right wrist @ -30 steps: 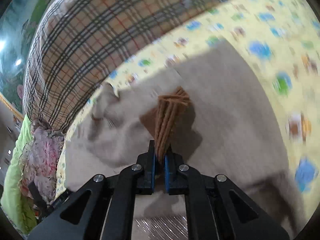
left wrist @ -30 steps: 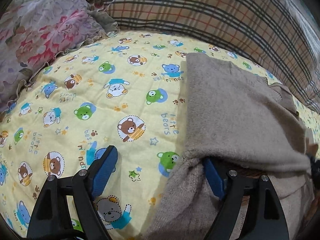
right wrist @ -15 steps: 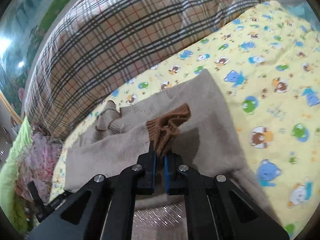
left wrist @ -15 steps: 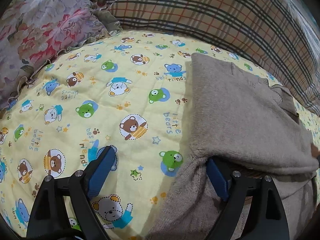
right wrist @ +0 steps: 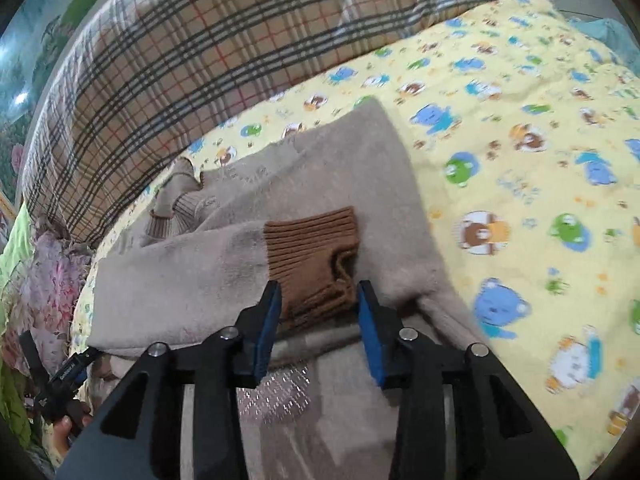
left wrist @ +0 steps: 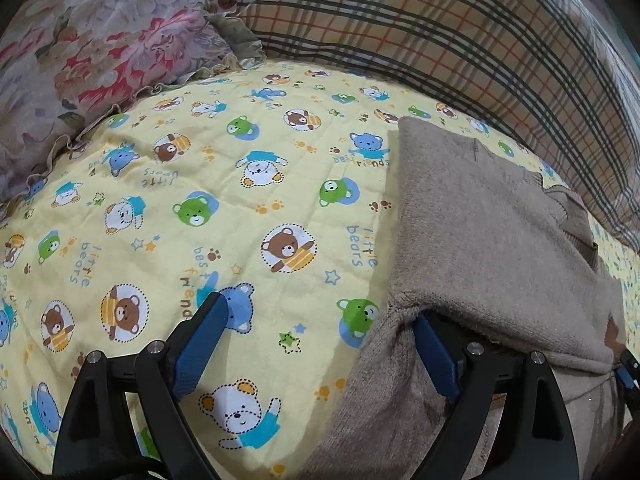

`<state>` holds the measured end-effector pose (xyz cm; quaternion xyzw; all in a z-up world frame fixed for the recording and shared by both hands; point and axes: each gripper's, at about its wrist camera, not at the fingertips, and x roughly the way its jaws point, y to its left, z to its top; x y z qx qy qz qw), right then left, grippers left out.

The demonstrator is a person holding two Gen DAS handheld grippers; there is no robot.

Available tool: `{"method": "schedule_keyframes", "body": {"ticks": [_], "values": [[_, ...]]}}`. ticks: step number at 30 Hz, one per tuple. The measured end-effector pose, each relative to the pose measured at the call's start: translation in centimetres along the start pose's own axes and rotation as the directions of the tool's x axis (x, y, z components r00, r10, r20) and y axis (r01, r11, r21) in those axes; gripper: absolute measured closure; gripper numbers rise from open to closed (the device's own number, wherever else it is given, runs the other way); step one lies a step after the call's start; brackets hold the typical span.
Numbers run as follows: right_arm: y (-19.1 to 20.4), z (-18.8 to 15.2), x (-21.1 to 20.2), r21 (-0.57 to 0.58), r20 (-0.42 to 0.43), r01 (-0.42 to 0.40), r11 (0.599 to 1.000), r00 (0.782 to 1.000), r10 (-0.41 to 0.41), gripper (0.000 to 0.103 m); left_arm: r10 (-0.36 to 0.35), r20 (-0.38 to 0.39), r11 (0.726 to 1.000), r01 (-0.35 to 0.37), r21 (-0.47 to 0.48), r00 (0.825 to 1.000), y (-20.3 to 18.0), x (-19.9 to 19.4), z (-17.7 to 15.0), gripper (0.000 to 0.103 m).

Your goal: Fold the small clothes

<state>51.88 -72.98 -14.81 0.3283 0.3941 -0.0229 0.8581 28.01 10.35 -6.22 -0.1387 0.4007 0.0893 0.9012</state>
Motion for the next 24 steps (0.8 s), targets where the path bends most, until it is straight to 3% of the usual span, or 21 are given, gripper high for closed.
{"method": "schedule_keyframes", "body": {"ticks": [3,5,11,16,24], "values": [[-0.5,-0.2,-1.4,0.009,0.007,0.006,1.000,1.000,-0.006,0.059,0.002,-0.007,1.000,-0.002,0.005,1.000,0.0,-0.2,-0.2,0.012],[-0.7,-0.1,-2.6,0.024,0.015,0.020,1.000,1.000,-0.021,0.049,0.006,-0.025,1.000,-0.006,0.018,1.000,-0.2,-0.4,-0.4,0.012],[-1.3,-0.8,-7.4,0.005,0.042,-0.016,1.000,0.999,0.015,0.045,0.034,-0.062,0.999,-0.033,0.018,0.998,1.5,-3.1,-2.1,0.012],[-2.3,-3.1,-11.4,-0.009,0.038,-0.028,1.000,0.999,0.028,0.042,-0.067,-0.079,0.998,0.065,-0.022,0.995,3.5,-8.0,-4.9,0.012],[-3.4,-7.6,-16.4,-0.059,0.010,-0.039,0.997,0.999,0.040,0.042,-0.099,-0.152,0.986,0.118,0.118,0.983,3.6,-14.8,-11.6,0.012]]}}
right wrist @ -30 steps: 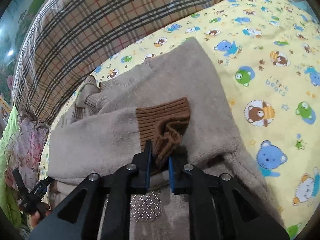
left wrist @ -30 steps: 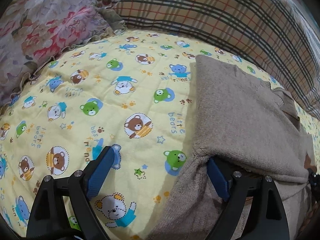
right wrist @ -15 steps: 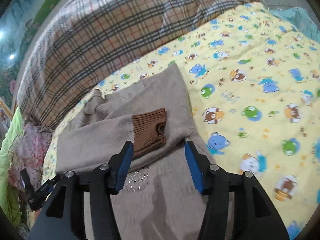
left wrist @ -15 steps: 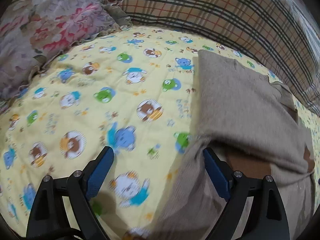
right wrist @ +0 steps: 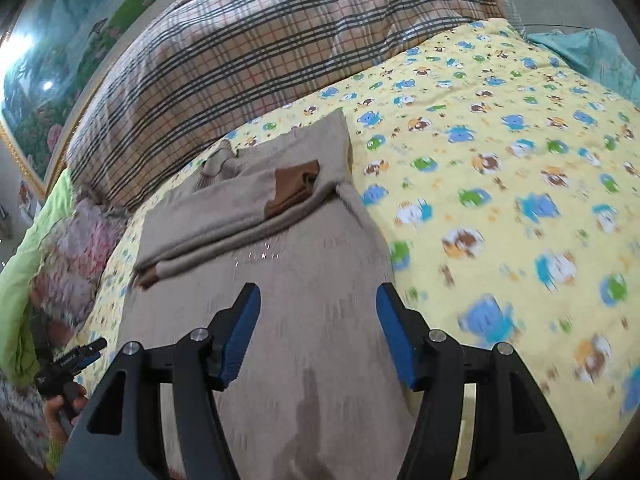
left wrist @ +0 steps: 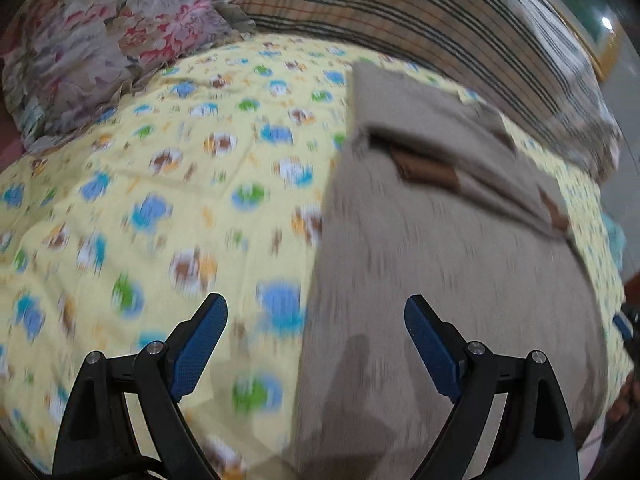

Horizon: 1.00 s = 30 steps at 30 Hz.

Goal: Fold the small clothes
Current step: 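Move both grippers to the brown ribbed hem of the sweater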

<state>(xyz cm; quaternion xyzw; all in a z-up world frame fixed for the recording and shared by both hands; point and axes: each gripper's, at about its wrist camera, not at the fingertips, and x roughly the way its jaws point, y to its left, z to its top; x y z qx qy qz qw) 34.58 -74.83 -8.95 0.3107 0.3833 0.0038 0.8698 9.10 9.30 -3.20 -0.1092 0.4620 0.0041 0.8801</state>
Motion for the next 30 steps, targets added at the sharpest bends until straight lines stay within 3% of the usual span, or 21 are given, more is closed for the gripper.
{"method": "schedule_keyframes", "body": {"ticks": [8,19,27,30], "values": [[-1.2,-4.3,-3.9,0.002,-0.024,-0.022,1.000,0.999,0.022,0.039,-0.027,-0.057,0.999,0.028,0.028,0.998,0.3,-3.1,-5.4,0.011],[-3.3,-11.1,-7.6,-0.001,-0.137,-0.165,0.986,0.977,0.163,0.039,-0.091,-0.105,0.994,0.097,0.055,0.990,0.6,-5.1,-10.4,0.011],[-3.2,-12.6,-7.2,-0.003,-0.170,-0.224,0.975,0.961,0.220,0.039,-0.209,-0.153,0.971,0.223,0.083,0.966,-1.5,-5.1,-11.8,0.013],[-2.7,-12.8,-6.6,-0.012,-0.177,-0.251,0.968,0.953,0.245,0.039,-0.226,-0.158,0.965,0.243,0.100,0.961,-2.1,-4.9,-11.8,0.020]]}}
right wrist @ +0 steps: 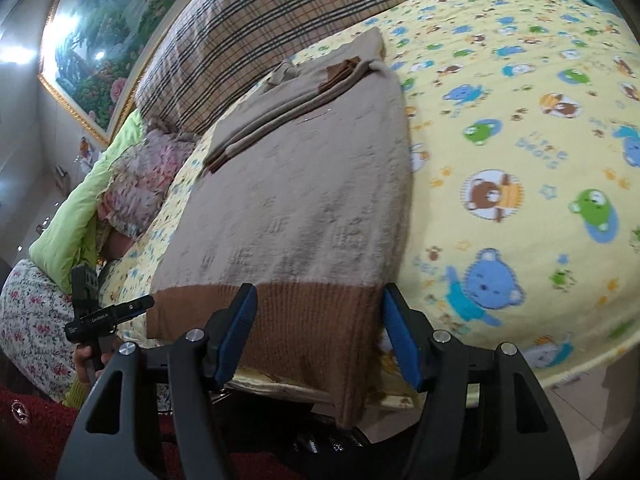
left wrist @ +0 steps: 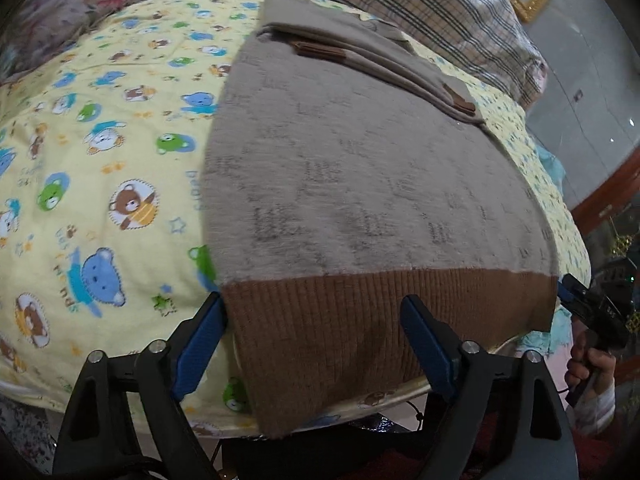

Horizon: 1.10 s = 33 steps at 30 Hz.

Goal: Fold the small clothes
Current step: 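Move both grippers to the brown ribbed hem of the sweater, then grasp the brown hem with both grippers and lift it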

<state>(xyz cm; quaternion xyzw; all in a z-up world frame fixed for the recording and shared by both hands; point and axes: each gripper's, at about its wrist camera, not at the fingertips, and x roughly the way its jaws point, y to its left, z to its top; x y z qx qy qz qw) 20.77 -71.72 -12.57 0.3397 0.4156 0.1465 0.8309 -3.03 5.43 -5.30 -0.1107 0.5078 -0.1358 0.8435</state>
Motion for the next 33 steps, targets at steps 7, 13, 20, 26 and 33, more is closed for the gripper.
{"method": "schedule_keyframes", "body": {"ticks": [7,13,20,26,33], "values": [[-0.7,-0.1,0.4,0.014,-0.001,-0.041,0.999,0.999,0.041,0.052,-0.024,0.002,0.999,0.025,-0.041,1.000,1.9,-0.6,0.2,0.058],[-1.8,-0.2,1.1,0.059,-0.018,-0.093,0.994,0.995,0.094,0.073,-0.091,0.003,0.992,0.090,-0.092,0.996,2.6,-0.3,0.7,0.078],[-0.6,-1.4,2.3,-0.002,-0.127,-0.115,0.993,0.985,0.114,0.089,-0.105,-0.007,0.990,0.104,-0.092,0.994,2.4,0.1,0.5,0.096],[0.2,-1.1,2.2,-0.031,-0.118,-0.146,0.989,0.983,0.142,0.095,-0.130,0.018,0.986,0.131,-0.104,0.991,2.0,-0.5,1.1,0.097],[2.4,3.5,0.1,-0.082,0.043,-0.265,0.961,0.962,0.270,0.096,-0.186,0.158,0.976,0.202,-0.087,0.970,0.5,-3.3,5.6,0.097]]}}
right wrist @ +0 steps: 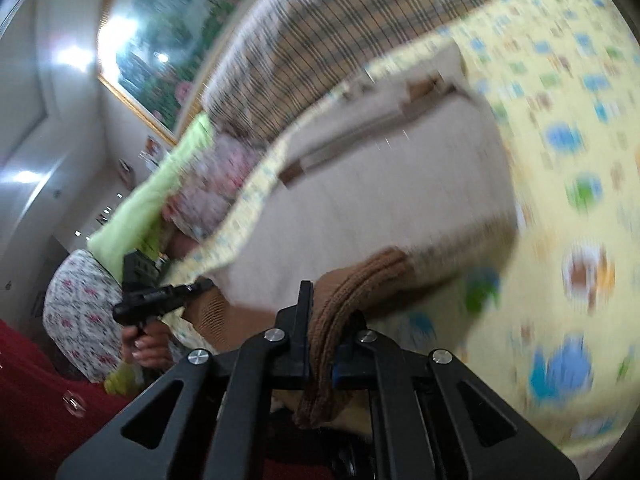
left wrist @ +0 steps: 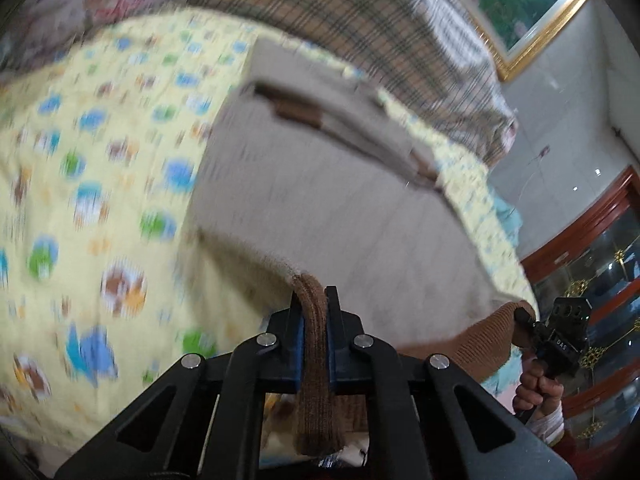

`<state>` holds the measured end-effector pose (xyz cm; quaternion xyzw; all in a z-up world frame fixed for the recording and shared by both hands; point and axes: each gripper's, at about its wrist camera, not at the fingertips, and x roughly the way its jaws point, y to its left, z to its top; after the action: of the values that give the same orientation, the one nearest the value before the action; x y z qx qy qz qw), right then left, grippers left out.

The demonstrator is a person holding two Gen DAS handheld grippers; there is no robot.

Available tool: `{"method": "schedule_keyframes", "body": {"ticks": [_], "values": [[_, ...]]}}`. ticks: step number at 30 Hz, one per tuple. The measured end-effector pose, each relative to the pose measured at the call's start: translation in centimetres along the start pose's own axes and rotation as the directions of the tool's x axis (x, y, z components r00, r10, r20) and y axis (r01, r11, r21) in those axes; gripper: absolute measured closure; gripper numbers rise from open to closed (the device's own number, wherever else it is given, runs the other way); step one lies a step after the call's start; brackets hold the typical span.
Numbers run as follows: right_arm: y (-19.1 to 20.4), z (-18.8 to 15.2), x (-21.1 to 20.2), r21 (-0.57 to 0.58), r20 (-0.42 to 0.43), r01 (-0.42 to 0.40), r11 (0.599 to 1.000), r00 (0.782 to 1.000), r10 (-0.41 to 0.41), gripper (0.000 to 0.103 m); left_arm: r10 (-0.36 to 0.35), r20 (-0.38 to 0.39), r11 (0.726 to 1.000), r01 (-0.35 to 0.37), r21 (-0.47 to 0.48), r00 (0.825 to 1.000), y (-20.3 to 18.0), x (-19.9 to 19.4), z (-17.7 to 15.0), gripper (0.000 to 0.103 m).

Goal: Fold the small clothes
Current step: 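Grasp the brown hem with both grippers and lift it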

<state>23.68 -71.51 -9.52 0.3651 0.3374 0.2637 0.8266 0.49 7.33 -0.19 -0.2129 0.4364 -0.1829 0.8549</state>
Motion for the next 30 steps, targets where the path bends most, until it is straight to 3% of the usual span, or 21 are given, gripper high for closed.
{"method": "schedule_keyframes", "body": {"ticks": [6,14,24,30], "values": [[0.9,5.4,0.5,-0.045,0.109,-0.051,0.998,0.992,0.056,0.096,-0.026,0.103,1.000,0.025,0.016,0.994,-1.5,0.1,5.7,0.097],[-0.2,13.7,3.9,-0.046,0.187,0.004,0.999,0.982,0.005,0.096,0.012,0.193,1.000,-0.010,-0.012,0.981,-1.4,3.0,14.0,0.097],[-2.5,24.1,10.4,-0.058,0.222,0.051,0.997,0.974,-0.037,0.096,0.066,0.203,0.998,-0.067,-0.002,0.977,-1.2,10.3,23.4,0.097],[-6.0,28.8,14.1,-0.008,0.226,0.071,0.997,0.972,-0.067,0.096,0.104,0.193,0.995,-0.100,-0.031,0.976,0.5,15.0,28.3,0.097]]}}
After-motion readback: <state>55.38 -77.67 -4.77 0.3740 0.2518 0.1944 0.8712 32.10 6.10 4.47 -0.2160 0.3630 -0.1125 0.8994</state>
